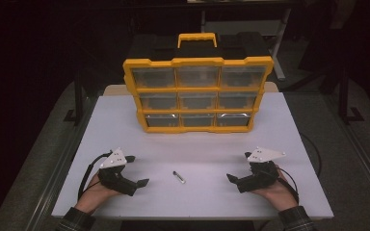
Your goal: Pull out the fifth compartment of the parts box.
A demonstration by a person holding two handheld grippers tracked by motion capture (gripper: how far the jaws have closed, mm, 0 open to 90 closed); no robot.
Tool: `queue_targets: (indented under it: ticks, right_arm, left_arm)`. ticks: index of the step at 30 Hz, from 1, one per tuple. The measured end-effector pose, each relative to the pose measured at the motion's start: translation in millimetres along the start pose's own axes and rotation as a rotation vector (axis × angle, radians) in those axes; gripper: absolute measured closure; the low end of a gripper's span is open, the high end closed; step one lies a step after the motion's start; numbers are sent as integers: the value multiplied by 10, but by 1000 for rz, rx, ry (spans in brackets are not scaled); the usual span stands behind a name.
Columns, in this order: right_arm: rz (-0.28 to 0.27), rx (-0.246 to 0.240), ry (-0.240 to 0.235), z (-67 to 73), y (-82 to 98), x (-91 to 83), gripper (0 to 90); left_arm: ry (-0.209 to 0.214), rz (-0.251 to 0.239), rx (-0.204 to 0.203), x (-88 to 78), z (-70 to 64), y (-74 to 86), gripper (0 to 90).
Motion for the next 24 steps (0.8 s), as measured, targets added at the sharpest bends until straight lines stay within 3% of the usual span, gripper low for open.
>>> queue_targets:
  ticks: [24]
  right_arm:
    - [-11,-11,-18,-18,-68,45,0]
  left_arm:
    - [3,-1,-5,-7,-6,23,0]
Point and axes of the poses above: each handheld gripper's, and its own axes: x roughly forward along the jaws, y roughly out of its underside, z roughly to its left, the point moved 3 cm from there along x, roughly forward along the jaws, and after that the axes turned 5 degrees about -z, right-handed, at the moved point
